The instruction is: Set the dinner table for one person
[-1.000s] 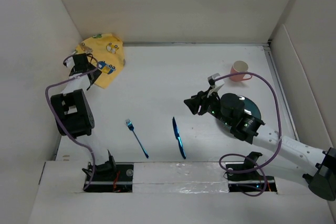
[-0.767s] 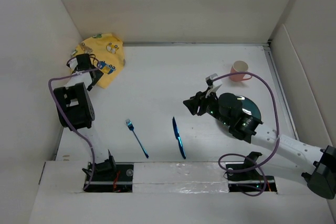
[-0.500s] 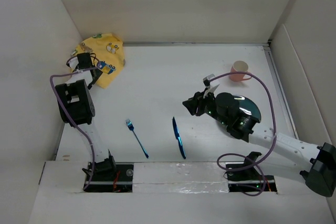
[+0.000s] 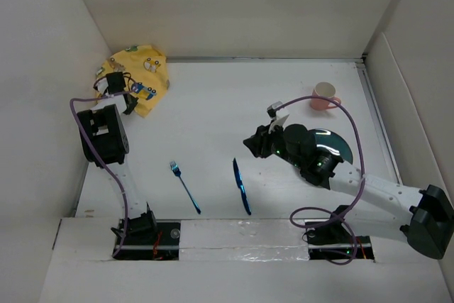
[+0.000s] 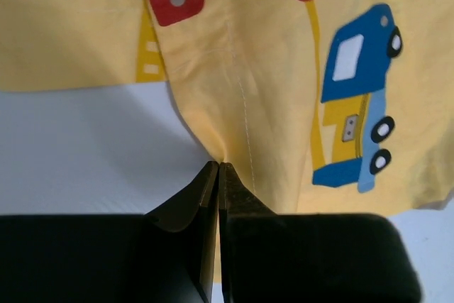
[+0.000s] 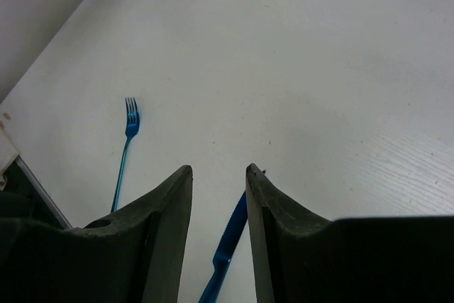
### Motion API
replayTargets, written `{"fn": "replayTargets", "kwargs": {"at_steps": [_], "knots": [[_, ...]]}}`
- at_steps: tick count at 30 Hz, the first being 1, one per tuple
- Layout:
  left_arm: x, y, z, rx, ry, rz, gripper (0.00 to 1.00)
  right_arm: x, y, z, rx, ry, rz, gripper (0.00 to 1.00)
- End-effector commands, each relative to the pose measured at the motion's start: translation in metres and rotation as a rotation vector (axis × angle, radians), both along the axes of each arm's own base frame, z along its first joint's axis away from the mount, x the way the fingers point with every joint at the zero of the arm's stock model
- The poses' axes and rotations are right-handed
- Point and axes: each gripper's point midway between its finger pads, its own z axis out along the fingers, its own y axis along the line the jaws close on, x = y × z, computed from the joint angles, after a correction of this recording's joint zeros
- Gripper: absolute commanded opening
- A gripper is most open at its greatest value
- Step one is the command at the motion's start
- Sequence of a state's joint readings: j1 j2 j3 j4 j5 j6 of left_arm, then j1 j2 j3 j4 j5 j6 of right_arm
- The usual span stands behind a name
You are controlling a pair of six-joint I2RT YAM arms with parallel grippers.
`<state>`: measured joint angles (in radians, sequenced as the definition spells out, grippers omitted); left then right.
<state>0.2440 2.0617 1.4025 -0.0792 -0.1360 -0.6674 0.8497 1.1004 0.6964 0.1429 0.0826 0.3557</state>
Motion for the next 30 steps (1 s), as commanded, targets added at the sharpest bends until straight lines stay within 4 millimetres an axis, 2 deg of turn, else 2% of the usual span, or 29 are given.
{"fn": "replayTargets", "kwargs": {"at_steps": [1,3,4,5,6,9,10,12,13,14,15,16,17,19,20,21,22,23,24,25,26,27,28,30], "knots": [[0.018,-0.033,0.017,-0.043,-0.090,-0.098,0.00,0.002,0.012,0.043,0.101,-0.087,0.023,0.42],[0.025,-0.070,0.031,-0.098,-0.157,-0.192,0.00,0.005,0.010,0.042,0.101,-0.090,0.002,0.42],[0.028,-0.098,0.039,-0.153,-0.202,-0.238,0.00,0.008,0.009,0.038,0.088,-0.084,-0.016,0.42],[0.028,-0.099,0.039,-0.153,-0.202,-0.238,0.00,0.008,0.009,0.038,0.088,-0.084,-0.017,0.42],[0.026,-0.129,0.047,-0.186,-0.224,-0.302,0.00,0.010,0.008,0.036,0.081,-0.082,-0.025,0.42],[0.028,-0.176,0.062,-0.210,-0.267,-0.379,0.00,0.018,0.005,0.032,0.049,-0.072,-0.069,0.44],[0.026,-0.210,0.067,-0.224,-0.274,-0.442,0.00,0.020,0.003,0.033,0.045,-0.072,-0.086,0.44],[0.023,-0.247,0.075,-0.251,-0.299,-0.499,0.00,0.025,-0.004,0.031,0.026,-0.076,-0.129,0.46],[0.014,-0.283,0.078,-0.269,-0.302,-0.565,0.00,0.027,-0.005,0.032,0.018,-0.080,-0.143,0.47],[0.008,-0.302,0.079,-0.281,-0.301,-0.597,0.00,0.028,-0.009,0.028,0.003,-0.068,-0.160,0.51],[0.005,-0.321,0.082,-0.292,-0.314,-0.628,0.00,0.034,-0.016,0.029,-0.002,-0.068,-0.197,0.61],[-0.006,-0.354,0.082,-0.297,-0.307,-0.690,0.00,0.036,-0.019,0.026,-0.001,-0.055,-0.211,0.65],[-0.011,-0.368,0.081,-0.292,-0.302,-0.716,0.00,0.042,-0.025,0.024,-0.001,-0.050,-0.235,0.70],[-0.015,-0.386,0.077,-0.235,-0.271,-0.750,0.00,0.049,-0.032,0.014,0.001,-0.022,-0.260,0.72],[-0.020,-0.398,0.076,-0.210,-0.253,-0.776,0.10,0.056,-0.035,0.006,-0.001,0.009,-0.273,0.72],[-0.022,-0.401,0.076,-0.206,-0.250,-0.781,0.18,0.059,-0.038,0.000,-0.015,0.024,-0.279,0.72],[-0.023,-0.400,0.078,-0.197,-0.256,-0.786,0.25,0.062,-0.039,-0.004,-0.010,0.039,-0.287,0.71],[-0.024,-0.398,0.080,-0.194,-0.263,-0.783,0.38,0.066,-0.039,-0.007,-0.014,0.041,-0.290,0.66],[-0.028,-0.394,0.090,-0.189,-0.294,-0.775,0.44,0.074,-0.039,-0.015,-0.027,0.054,-0.296,0.49],[-0.031,-0.392,0.096,-0.189,-0.310,-0.774,0.49,0.078,-0.039,-0.018,-0.020,0.078,-0.309,0.37],[-0.034,-0.390,0.102,-0.191,-0.324,-0.774,0.55,0.081,-0.036,-0.020,-0.020,0.086,-0.311,0.21],[-0.037,-0.380,0.119,-0.163,-0.362,-0.741,0.58,0.088,-0.037,-0.017,-0.008,0.087,-0.324,0.01],[-0.040,-0.377,0.128,-0.158,-0.384,-0.740,0.58,0.094,-0.039,-0.028,-0.017,0.108,-0.337,0.00],[-0.054,-0.366,0.153,-0.155,-0.451,-0.725,0.61,0.106,-0.037,-0.027,-0.007,0.101,-0.348,0.00]]}}
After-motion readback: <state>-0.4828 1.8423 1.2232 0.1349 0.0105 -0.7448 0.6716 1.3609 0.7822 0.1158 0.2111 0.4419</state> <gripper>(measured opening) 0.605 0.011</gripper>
